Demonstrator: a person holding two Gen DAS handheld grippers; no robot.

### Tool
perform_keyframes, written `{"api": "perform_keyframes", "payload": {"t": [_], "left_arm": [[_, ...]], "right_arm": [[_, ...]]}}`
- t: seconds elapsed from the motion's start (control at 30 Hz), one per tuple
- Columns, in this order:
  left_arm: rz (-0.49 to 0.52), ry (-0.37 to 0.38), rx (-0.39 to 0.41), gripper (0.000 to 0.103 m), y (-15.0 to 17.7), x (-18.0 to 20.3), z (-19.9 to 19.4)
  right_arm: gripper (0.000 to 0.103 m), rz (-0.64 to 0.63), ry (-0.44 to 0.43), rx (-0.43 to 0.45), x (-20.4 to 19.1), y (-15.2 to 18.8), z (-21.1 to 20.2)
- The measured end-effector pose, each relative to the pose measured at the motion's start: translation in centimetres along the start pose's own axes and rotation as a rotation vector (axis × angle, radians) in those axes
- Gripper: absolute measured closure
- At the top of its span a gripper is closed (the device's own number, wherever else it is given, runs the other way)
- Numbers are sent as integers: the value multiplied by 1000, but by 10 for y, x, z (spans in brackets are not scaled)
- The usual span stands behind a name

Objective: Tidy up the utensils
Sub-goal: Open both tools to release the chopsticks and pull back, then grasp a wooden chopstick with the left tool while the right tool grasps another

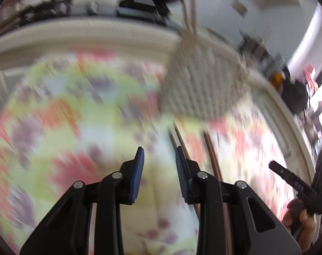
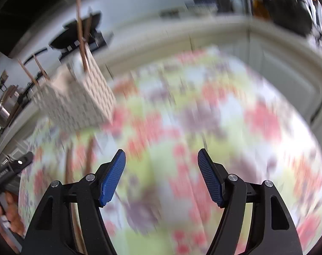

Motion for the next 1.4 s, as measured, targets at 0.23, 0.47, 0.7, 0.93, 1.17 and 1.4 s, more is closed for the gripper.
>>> {"api": "perform_keyframes", "payload": {"t": [0.23,0.47,0.7,0.93,1.17,1.4], "left_arm": [[63,-12,-80,80,30,24,29],[165,-98,-72,87,35,36,34],[342,-133,-102,91,33,41,32],[340,-206,-121,93,19,-15,15],[281,-210,-110,90,13,-45,5],[271,-191,-101,88,14,-45,5]], "right_arm": [[26,-47,30,2,0,13,-9],[25,-71,55,-10,-1,13,-6],[25,-116,5,-39,-29,14,1],[27,-216,-50,-82,-79,14,15],[39,-229,-58,-110,-105,11,35],[45,-267,-25,-113,-117,9,47]]}}
Point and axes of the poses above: each gripper's, at about its wrist camera, not at the fingertips, and z roughly the way its jaws point, x to its right, y to its underside, the point moved 3 cm from there along z, roughly the way its jaws point, and after that the axes turned 7 degrees about -z, right-handed, at the moved point
